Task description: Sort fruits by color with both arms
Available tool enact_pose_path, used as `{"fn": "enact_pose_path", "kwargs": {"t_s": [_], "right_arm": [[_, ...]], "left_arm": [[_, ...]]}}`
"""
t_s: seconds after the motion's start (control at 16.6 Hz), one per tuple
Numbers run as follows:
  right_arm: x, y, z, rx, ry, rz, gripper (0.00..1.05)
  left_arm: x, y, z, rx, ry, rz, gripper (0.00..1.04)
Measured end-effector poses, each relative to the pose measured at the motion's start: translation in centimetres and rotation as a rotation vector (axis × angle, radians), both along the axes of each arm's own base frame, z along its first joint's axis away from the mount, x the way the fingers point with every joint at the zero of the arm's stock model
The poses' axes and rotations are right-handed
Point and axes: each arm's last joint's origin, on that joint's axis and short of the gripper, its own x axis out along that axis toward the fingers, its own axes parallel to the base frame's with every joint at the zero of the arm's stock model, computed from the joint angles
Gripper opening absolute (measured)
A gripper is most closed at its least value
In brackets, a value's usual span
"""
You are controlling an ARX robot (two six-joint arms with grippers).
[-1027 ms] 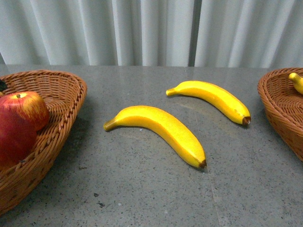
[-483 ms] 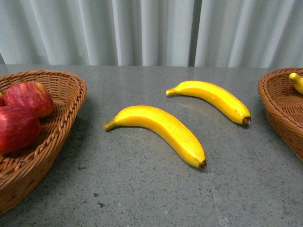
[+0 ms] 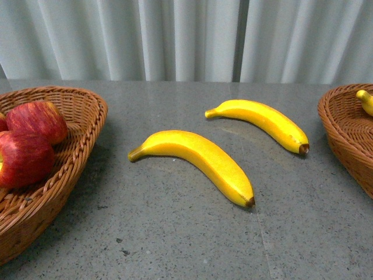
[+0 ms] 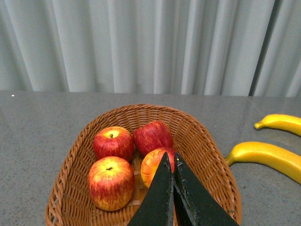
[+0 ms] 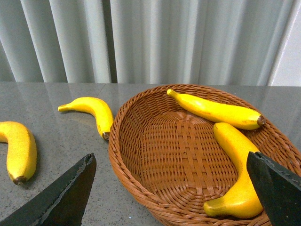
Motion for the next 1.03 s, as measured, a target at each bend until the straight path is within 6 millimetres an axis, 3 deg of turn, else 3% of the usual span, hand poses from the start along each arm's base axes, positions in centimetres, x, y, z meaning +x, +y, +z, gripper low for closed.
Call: {"fn": "enact_pose_path", "kwargs": {"t_s": [0.18, 0.79, 1.03], "right_arm": [[0.0, 0.0, 0.0, 0.0, 0.0, 0.0, 0.98], [0.0, 0.0, 0.0, 0.0, 0.0, 0.0, 0.98], [0.0, 0.0, 0.0, 0.0, -0.001, 0.0, 0.98]], "left_arm": [[0.0, 1.4, -1.6, -0.003, 0.004, 0.023, 0.01], [0.0, 1.3, -4.7, -0.005, 0.008, -0.006, 0.01], [0.0, 1.3, -4.6, -0.004, -0.003, -0.007, 0.01]]}}
